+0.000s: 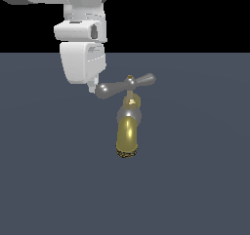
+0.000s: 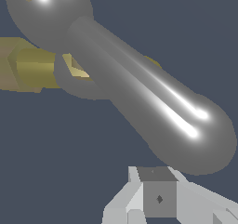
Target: Turn on the faucet by rotating a designated handle.
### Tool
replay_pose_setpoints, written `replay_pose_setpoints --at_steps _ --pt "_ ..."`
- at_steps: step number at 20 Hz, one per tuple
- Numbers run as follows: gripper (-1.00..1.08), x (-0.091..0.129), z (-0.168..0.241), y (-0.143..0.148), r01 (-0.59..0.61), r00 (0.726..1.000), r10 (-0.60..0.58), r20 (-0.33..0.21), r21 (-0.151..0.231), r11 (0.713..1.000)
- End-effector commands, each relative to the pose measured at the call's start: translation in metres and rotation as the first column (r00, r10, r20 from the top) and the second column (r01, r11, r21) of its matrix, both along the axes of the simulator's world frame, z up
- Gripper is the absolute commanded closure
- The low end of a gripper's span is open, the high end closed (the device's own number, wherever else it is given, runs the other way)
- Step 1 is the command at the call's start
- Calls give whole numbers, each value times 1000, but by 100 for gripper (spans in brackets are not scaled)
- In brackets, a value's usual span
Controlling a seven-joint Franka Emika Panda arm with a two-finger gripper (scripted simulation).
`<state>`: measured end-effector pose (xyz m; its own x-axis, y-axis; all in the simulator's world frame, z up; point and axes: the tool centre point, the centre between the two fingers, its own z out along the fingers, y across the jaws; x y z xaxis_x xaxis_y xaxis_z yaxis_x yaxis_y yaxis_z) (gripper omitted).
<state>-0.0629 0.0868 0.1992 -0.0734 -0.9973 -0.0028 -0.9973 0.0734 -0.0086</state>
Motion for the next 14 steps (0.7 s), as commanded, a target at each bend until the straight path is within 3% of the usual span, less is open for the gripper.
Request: replay_pose_setpoints --at_steps 1,14 --pt "108 -8 -1 -15 18 1000 -19 -5 -3 1000" --pt "108 -46 -1 -37 17 1000 -17 -8 -2 1000"
